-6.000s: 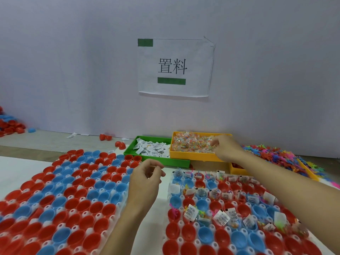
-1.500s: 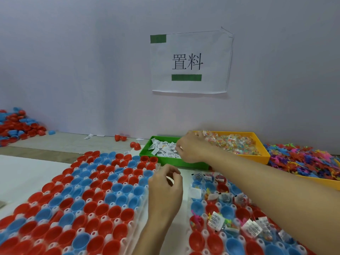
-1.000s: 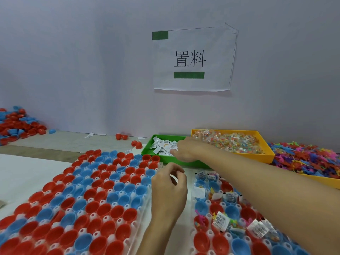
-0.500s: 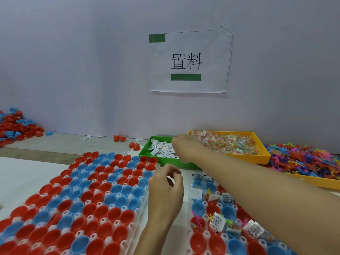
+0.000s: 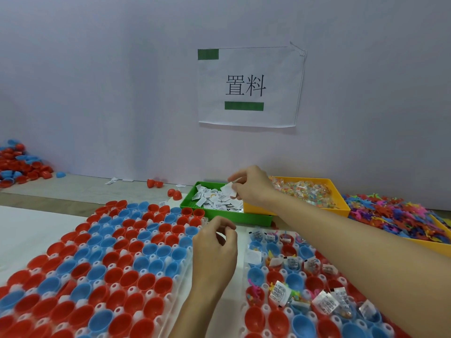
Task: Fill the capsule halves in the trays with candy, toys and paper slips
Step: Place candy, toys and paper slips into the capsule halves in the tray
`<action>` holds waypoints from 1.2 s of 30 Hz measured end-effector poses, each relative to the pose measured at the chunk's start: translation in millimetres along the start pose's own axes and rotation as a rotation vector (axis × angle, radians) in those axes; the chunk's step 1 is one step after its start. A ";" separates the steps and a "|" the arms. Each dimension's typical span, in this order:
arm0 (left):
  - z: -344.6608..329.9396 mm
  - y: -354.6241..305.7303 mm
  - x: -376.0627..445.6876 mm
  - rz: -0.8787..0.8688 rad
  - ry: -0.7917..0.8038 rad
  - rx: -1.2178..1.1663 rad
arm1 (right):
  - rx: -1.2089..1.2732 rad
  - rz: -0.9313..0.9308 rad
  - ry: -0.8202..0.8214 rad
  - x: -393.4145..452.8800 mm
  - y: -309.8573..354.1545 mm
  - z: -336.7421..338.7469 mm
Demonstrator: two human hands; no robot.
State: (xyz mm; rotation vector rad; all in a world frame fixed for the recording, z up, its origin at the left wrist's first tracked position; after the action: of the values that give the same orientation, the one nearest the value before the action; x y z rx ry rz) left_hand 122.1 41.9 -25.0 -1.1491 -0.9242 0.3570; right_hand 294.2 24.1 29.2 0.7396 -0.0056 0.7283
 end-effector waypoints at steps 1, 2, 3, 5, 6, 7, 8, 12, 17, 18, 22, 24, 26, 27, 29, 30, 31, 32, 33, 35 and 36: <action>-0.2 -0.5 -0.2 0.004 0.001 -0.003 | 0.006 -0.012 0.000 -2.0 -2.9 1.3; -0.3 -1.0 -0.4 0.008 0.002 -0.006 | 0.008 -0.023 0.001 -3.2 -5.9 2.5; -0.5 -1.4 -0.6 0.012 0.004 -0.008 | 0.008 -0.033 0.003 -3.5 -8.8 3.2; -0.8 -1.6 -1.1 0.017 0.009 -0.013 | 0.005 -0.056 0.001 -2.8 -13.3 3.8; -0.7 -1.7 -1.4 0.017 0.011 -0.015 | 0.003 -0.068 -0.007 -2.2 -14.2 4.1; -0.6 -1.8 -1.5 0.017 0.013 -0.016 | 0.002 -0.078 -0.021 -0.8 -14.1 4.0; -0.6 -1.6 -1.6 0.016 0.014 -0.017 | 0.000 -0.088 -0.042 1.2 -13.5 3.5; -1.3 -0.4 -2.2 0.021 0.018 -0.018 | -0.011 -0.115 -0.114 10.1 -5.7 -2.2; -0.2 1.6 -1.5 0.027 0.021 -0.020 | -0.018 -0.111 -0.103 17.8 0.7 -11.0; -0.1 1.5 -1.4 0.028 0.020 -0.020 | -0.006 -0.117 -0.107 17.7 0.1 -11.5; -1.1 0.1 -1.8 0.029 0.027 -0.022 | 0.011 -0.131 -0.095 16.2 -4.4 -11.9; -1.6 -0.5 -2.1 0.029 0.032 -0.020 | 0.005 -0.132 -0.079 16.3 -5.4 -11.4; -1.3 -0.9 -2.3 0.029 0.035 -0.018 | -0.008 -0.131 -0.057 16.3 -5.7 -11.4; -1.0 -0.9 -2.2 0.027 0.034 -0.017 | -0.021 -0.126 -0.045 16.4 -5.6 -11.3; -0.2 -0.7 -2.1 0.024 0.031 -0.020 | -0.046 -0.114 -0.038 16.2 -5.5 -10.9; 0.0 -0.8 -2.1 0.024 0.031 -0.024 | -0.052 -0.107 -0.043 16.2 -5.2 -10.5; 0.1 -1.0 -2.2 0.025 0.033 -0.026 | -0.055 -0.102 -0.049 16.5 -5.1 -10.1; 0.1 -1.1 -2.3 0.025 0.035 -0.025 | -0.059 -0.098 -0.056 16.8 -4.9 -9.6; 0.1 -1.1 -2.4 0.024 0.037 -0.023 | -0.062 -0.095 -0.063 17.4 -4.8 -9.0; 0.1 -1.0 -2.4 0.023 0.044 -0.013 | -0.062 -0.090 -0.061 18.2 -4.6 -8.4; 0.1 -0.6 -2.4 0.022 0.047 -0.009 | -0.059 -0.087 -0.050 18.1 -4.3 -8.3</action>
State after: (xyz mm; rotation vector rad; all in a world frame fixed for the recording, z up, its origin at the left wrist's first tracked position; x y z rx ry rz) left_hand 120.5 40.1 -25.5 -1.1714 -0.8737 0.3426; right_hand 308.5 37.9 24.9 0.6970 -0.0398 0.6236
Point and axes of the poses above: each hand's wrist, its own x-axis towards the middle knuckle, its own z-axis out of the back of the hand, y = z × x, the point moved 1 cm from there along x, towards the middle knuckle, and after that the axes turned 12 degrees about -x, right-handed, at the moved point
